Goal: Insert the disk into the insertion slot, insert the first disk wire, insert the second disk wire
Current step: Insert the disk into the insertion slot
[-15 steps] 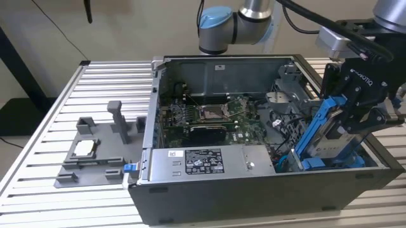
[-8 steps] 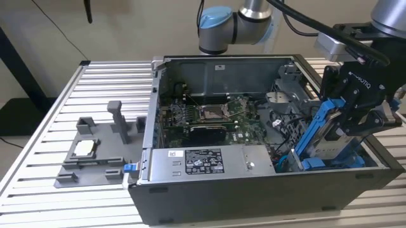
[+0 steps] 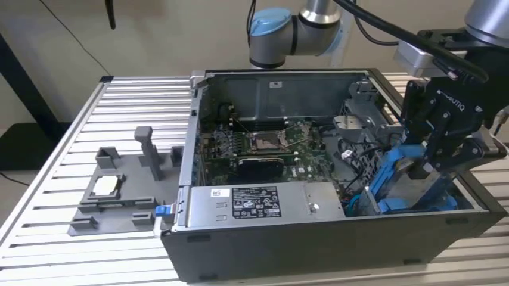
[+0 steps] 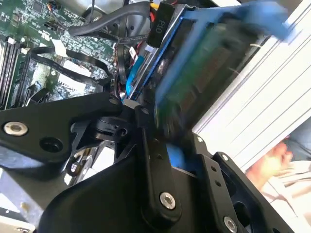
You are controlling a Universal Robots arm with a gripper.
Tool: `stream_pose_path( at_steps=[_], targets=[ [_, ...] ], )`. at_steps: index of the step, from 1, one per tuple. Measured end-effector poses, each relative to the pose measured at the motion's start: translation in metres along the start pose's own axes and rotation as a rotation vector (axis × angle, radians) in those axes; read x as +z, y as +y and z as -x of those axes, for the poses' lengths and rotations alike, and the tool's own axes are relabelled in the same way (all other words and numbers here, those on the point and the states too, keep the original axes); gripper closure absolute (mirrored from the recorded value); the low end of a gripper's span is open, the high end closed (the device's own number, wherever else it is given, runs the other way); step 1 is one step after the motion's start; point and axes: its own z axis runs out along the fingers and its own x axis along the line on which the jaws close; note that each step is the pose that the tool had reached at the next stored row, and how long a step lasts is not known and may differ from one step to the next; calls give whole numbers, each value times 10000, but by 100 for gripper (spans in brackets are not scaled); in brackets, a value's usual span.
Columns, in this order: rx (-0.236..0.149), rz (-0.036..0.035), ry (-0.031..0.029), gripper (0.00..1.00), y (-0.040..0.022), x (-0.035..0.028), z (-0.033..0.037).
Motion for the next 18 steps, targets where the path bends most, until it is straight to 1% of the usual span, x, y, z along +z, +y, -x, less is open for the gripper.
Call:
stream_pose_path(
  at_steps=[1,2,18],
  targets=[
    [0,1,-1,60,0,0,0],
    [0,0,-1,53,0,0,0],
    [0,1,0,53,2,0,0]
  ],
)
